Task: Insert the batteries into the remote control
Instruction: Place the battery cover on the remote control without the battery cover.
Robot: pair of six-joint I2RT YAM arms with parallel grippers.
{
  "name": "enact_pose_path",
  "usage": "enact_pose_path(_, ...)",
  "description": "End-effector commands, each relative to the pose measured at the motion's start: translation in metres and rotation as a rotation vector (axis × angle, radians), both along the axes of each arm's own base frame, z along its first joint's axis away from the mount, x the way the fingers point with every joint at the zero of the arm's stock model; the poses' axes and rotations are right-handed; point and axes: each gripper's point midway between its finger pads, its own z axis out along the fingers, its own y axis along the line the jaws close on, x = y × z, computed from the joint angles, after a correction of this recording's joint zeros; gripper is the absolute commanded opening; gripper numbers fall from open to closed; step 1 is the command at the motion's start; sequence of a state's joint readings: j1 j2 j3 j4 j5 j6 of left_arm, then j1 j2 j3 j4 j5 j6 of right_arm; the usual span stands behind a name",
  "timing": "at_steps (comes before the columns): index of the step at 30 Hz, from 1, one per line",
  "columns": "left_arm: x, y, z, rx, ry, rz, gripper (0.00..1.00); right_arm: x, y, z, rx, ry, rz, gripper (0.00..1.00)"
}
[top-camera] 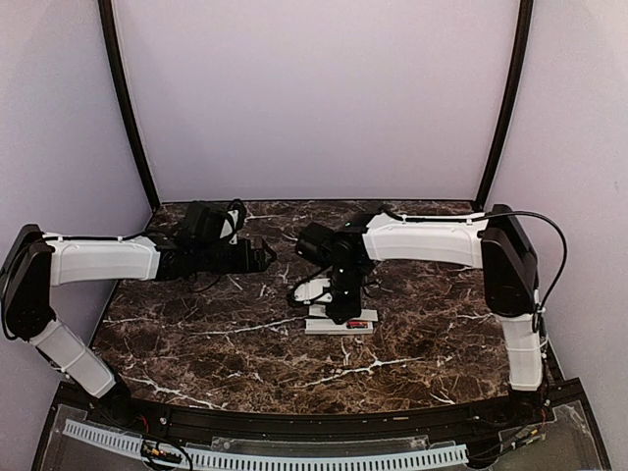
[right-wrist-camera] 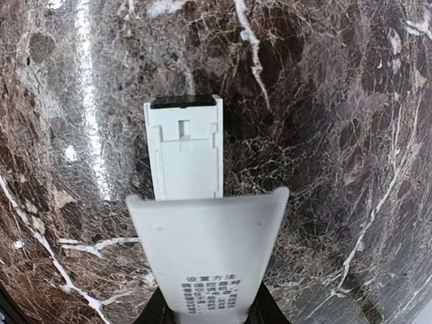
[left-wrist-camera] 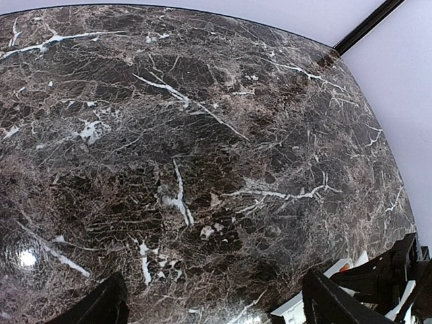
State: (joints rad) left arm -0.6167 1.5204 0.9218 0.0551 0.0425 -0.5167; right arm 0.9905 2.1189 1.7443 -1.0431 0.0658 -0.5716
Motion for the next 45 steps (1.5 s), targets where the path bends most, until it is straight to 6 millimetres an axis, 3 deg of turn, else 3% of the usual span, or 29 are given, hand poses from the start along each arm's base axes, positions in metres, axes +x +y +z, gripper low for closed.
enact_pose_path(1,0.004,0.005,0.001,0.024,-0.008,0.005,0.89,-0.003,0.003,0.001,-0.024,-0.006,0.027,0.24)
enact_pose_path(11,0.006,0.006,-0.001,0.026,-0.006,0.003,0.88,-0.012,0.004,-0.01,-0.032,0.055,0.035,0.26)
enact_pose_path(24,0.006,0.007,0.0,0.025,-0.008,0.005,0.88,-0.003,0.004,-0.019,-0.059,0.018,0.031,0.27)
enact_pose_path(38,0.006,0.005,-0.003,0.022,0.0,-0.003,0.88,-0.017,0.007,-0.021,-0.047,0.099,0.039,0.32)
enact_pose_path(45,0.005,0.005,-0.004,0.024,0.003,-0.004,0.88,-0.01,0.005,-0.028,-0.067,0.077,0.03,0.33)
